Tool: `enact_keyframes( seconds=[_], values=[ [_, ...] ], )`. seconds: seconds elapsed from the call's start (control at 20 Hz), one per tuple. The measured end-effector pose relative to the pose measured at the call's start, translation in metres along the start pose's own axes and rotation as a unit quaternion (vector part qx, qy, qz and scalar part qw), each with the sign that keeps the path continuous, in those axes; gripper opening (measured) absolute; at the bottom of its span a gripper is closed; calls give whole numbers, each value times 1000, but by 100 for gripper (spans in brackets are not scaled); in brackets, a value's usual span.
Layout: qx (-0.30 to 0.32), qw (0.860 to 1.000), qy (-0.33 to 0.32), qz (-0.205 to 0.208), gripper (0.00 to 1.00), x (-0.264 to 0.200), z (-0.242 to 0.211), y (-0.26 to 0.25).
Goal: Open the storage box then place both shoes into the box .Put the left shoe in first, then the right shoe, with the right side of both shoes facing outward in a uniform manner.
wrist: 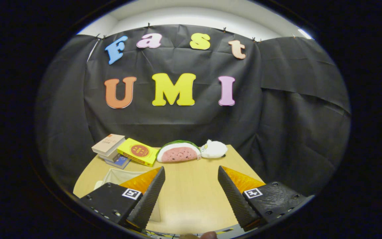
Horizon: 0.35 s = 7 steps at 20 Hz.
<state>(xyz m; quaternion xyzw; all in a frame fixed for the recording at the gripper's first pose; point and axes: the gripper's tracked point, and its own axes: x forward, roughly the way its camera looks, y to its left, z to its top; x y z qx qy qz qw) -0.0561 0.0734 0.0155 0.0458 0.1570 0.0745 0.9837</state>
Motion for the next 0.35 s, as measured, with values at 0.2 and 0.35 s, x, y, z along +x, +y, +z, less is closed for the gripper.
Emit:
enact_keyframes(
  seconds=[0.2, 0.35],
  values=[
    [11, 1000, -12, -5, 96, -7, 3, 3],
    [13, 1000, -14, 1, 96, -9, 4, 11]
  ],
)
